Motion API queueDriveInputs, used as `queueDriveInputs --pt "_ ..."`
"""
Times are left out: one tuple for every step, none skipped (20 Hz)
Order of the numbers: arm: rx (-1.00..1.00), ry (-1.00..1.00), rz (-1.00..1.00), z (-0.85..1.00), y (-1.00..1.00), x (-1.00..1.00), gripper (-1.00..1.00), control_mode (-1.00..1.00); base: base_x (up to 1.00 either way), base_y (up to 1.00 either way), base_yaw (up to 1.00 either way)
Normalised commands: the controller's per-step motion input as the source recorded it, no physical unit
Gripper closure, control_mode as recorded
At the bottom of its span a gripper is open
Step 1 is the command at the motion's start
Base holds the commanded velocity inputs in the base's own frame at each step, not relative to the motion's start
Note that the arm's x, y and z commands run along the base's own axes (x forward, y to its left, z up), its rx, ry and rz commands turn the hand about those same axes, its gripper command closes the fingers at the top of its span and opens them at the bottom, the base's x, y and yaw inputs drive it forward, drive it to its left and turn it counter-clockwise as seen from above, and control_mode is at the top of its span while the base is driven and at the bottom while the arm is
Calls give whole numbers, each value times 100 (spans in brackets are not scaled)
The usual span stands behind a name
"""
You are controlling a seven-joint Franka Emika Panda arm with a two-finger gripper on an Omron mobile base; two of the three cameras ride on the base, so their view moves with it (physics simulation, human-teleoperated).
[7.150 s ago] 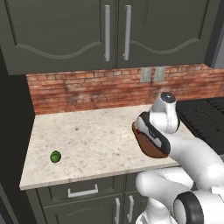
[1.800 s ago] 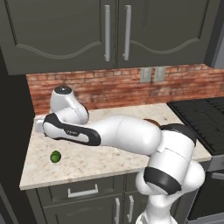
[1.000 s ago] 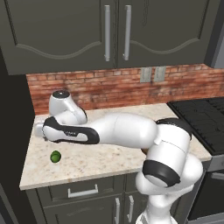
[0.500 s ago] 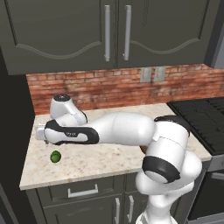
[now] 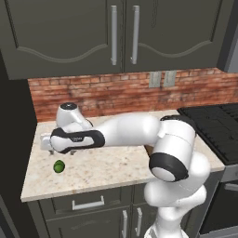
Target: Place the avocado, onion, tomato, and bell pepper on the cutting board.
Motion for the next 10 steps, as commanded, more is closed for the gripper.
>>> queueDriveInputs --pt "0 3 0 -12 0 13 -100 -100 0 0 0" --pt "0 3 0 -11 0 12 -100 -100 0 0 0" --pt "0 2 0 -10 0 9 -100 -100 0 0 0" --pt "0 2 0 -9 0 7 -100 -100 0 0 0" --pt "0 1 0 -9 0 4 -100 -100 0 0 0" --pt "0 1 0 -9 0 1 -100 -100 0 0 0" --pt "0 0 0 -8 0 0 -100 -100 0 0 0" --pt "0 0 0 -9 0 0 -100 -100 0 0 0" --pt "0 1 0 -10 0 0 -100 -100 0 0 0" --pt "0 1 0 -12 0 0 -100 -100 0 0 0"
